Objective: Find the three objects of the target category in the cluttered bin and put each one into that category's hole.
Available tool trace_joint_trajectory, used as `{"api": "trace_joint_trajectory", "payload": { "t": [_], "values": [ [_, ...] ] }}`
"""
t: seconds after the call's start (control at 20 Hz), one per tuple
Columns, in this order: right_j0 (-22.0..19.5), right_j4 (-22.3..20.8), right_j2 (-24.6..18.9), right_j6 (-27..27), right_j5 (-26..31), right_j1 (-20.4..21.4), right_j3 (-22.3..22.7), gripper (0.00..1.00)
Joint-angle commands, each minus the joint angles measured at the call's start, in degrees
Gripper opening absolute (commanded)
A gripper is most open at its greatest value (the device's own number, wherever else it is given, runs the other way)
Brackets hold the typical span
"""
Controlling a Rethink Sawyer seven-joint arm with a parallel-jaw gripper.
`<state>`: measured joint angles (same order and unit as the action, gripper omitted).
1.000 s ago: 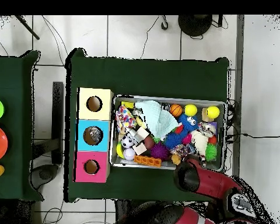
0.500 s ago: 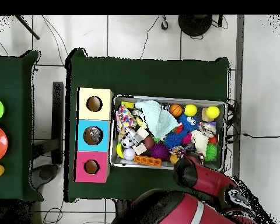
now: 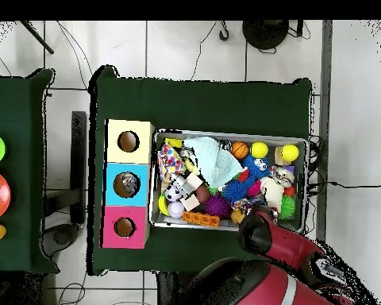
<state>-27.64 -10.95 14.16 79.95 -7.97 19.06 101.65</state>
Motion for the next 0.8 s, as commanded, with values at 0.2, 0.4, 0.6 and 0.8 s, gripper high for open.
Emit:
{"api": "trace_joint_trajectory", "payload": {
  "t": [0.2, 0.4, 0.6, 0.8],
  "values": [
    [-4.43, -7.48, -13.57, 9.52, -12.03, -7.58, -7.06, 1.00],
    [-10.38, -15.61, -21.57, 9.68, -12.35, -7.46, -7.15, 1.00],
    [-10.30, -17.85, -22.49, 11.42, -13.42, -5.46, -5.55, 1.00],
    [-10.69, -19.18, -23.77, 12.49, -13.66, -3.50, -3.91, 1.00]
  ]
}}
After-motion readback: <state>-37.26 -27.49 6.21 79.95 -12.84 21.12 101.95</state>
